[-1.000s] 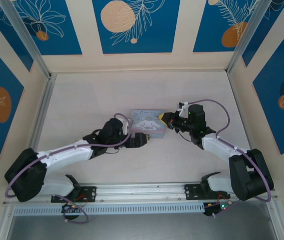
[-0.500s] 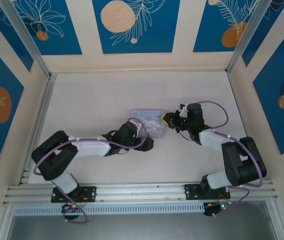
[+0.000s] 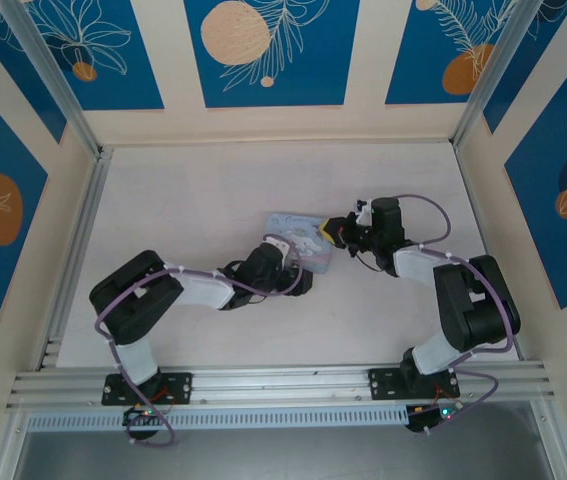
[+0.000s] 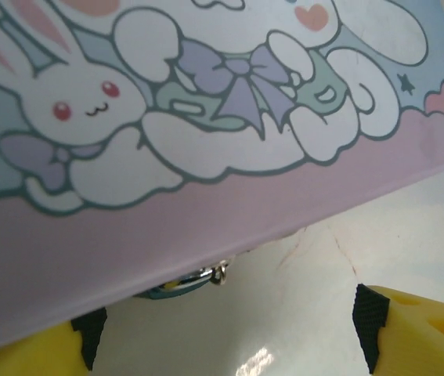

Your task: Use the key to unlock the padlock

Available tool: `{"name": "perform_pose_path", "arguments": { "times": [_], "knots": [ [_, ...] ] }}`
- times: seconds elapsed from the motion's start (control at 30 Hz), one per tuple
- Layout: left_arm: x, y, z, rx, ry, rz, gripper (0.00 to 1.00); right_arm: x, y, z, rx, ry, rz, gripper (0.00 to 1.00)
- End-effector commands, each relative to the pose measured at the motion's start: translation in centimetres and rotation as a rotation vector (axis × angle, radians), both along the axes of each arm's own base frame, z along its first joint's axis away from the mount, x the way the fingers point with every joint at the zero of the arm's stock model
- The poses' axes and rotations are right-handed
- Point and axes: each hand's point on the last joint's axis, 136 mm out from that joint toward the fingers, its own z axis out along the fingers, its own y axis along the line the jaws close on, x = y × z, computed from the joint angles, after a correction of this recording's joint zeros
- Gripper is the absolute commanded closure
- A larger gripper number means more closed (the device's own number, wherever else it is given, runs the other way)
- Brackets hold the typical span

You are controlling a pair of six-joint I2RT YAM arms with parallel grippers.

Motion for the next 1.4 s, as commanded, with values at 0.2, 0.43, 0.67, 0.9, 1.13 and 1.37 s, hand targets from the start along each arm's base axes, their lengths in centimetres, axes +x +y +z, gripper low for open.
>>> {"name": "perform_pose_path", "arguments": {
  "times": [0.2, 0.43, 0.67, 0.9, 1.13, 1.37],
  "knots": [
    [0.6, -3.7, 2.3, -0.194, 0.007, -0.012, 0.17, 0.5, 0.2, -0.1, 0.010, -0.004, 0.024, 1.00],
    [0.6, -4.4, 3.8, -0.325, 0.050, 0.015, 0.17, 0.4, 0.1, -0.4, 0.007, -0.001, 0.021, 1.00],
    [0.8, -4.0, 2.0, -0.310, 0.086, 0.072, 0.17, 0.4, 0.1, -0.4, 0.012, -0.001, 0.024, 1.00],
    [0.9, -3.1, -0.5, -0.198, 0.080, 0.119, 0.18, 0.3, 0.2, -0.3, 0.020, -0.003, 0.029, 1.00],
    [0.6, -4.1, -0.8, -0.116, 0.035, 0.063, 0.18, 0.2, 0.1, -0.4, 0.021, 0.002, 0.031, 1.00],
    [0.5, -6.4, 3.3, -0.312, 0.041, 0.034, 0.21, 0.2, 0.0, -0.7, 0.021, 0.006, 0.029, 1.00]
  ]
}}
